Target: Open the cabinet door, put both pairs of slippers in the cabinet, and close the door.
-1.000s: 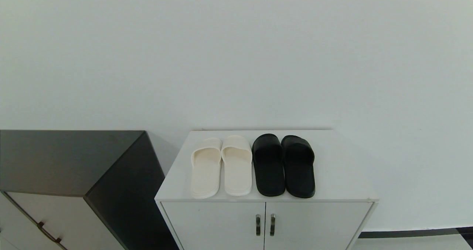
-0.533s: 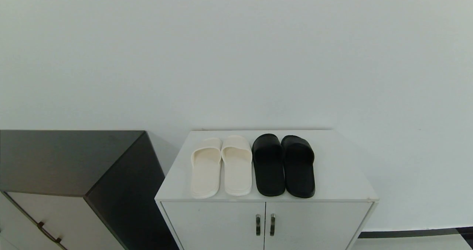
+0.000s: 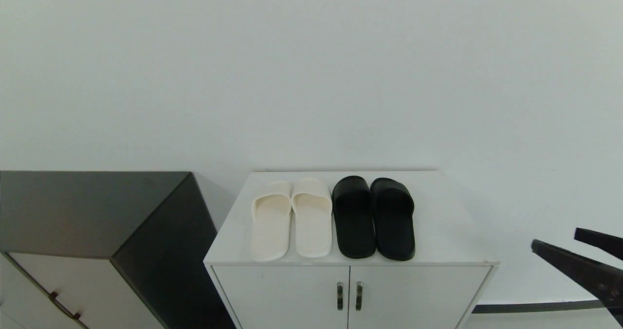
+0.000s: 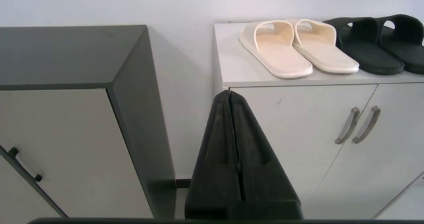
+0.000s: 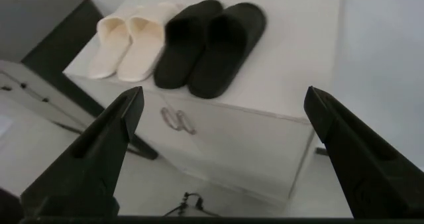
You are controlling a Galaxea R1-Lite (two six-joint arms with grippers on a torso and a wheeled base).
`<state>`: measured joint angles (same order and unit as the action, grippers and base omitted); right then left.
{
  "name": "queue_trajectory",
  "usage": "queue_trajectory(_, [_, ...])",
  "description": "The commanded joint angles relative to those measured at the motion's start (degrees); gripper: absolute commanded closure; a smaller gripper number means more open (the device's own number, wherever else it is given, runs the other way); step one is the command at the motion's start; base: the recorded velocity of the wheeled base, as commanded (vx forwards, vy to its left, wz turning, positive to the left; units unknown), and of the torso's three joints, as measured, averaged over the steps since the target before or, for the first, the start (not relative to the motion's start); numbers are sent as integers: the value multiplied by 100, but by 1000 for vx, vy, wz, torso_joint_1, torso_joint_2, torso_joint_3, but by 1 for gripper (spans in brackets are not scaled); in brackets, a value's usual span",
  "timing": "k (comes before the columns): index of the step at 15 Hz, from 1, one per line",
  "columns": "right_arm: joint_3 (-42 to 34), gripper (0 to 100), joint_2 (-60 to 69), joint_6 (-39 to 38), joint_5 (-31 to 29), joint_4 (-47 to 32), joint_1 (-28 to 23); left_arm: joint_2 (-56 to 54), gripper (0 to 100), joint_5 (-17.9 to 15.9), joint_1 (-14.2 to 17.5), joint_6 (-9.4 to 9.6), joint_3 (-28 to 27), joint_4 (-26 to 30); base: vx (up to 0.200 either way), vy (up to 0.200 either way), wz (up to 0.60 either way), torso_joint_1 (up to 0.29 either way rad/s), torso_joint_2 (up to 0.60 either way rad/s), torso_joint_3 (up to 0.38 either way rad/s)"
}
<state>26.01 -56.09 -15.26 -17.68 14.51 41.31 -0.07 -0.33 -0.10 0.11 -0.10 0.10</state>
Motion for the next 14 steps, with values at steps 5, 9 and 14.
queue_trajectory(5, [1617, 0, -2899, -539, -764, 439, 1054, 7, 100, -2, 1, 7, 1, -1, 0, 0, 0, 0, 0, 0])
queue_trajectory(9, [2479, 0, -4138, -689, -1335, 720, 861, 7, 100, -2, 1, 7, 1, -1, 0, 0, 0, 0, 0, 0])
queue_trajectory(14, [3147, 0, -5430, -689, -1669, 1283, 202, 7, 100, -11, 1, 7, 1, -1, 0, 0, 0, 0, 0, 0])
